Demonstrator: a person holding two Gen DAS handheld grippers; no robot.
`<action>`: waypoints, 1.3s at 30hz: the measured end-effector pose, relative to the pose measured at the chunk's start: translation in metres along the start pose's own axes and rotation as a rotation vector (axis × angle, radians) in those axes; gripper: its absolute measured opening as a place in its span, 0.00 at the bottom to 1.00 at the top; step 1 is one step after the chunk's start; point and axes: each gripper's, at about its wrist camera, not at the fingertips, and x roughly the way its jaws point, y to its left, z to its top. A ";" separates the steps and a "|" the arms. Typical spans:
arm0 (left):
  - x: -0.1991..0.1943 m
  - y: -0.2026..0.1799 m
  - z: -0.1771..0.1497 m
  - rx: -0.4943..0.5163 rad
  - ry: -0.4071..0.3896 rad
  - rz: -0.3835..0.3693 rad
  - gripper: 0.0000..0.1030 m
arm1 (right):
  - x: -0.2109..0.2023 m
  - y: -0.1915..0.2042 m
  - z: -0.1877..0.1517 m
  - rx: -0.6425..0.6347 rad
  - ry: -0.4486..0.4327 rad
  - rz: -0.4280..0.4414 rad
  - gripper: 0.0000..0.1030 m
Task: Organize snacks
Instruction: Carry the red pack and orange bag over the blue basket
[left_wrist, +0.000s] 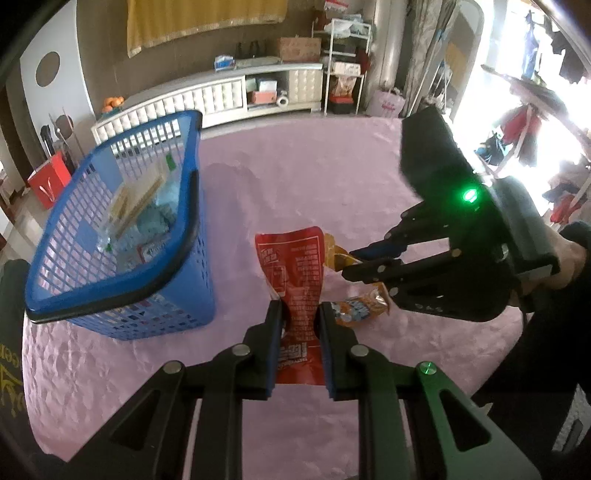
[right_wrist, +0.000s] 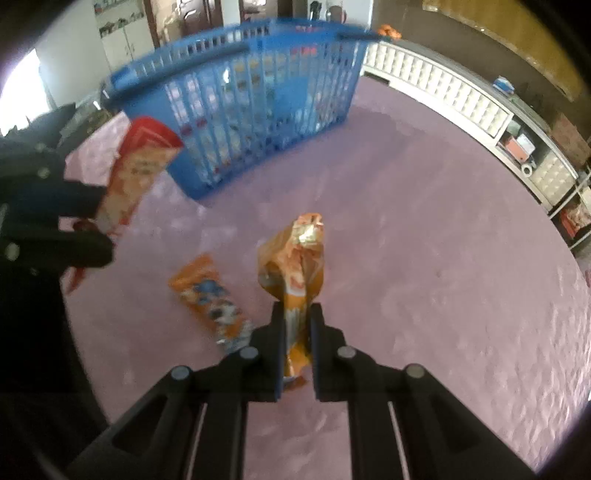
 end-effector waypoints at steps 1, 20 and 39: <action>-0.004 0.001 0.001 0.001 -0.008 -0.002 0.17 | -0.010 0.002 0.002 0.008 -0.021 -0.002 0.14; -0.088 0.064 0.045 -0.022 -0.181 -0.038 0.17 | -0.095 0.041 0.090 0.069 -0.279 0.017 0.15; -0.042 0.144 0.058 -0.096 -0.103 -0.052 0.17 | -0.051 0.048 0.136 0.103 -0.209 -0.002 0.16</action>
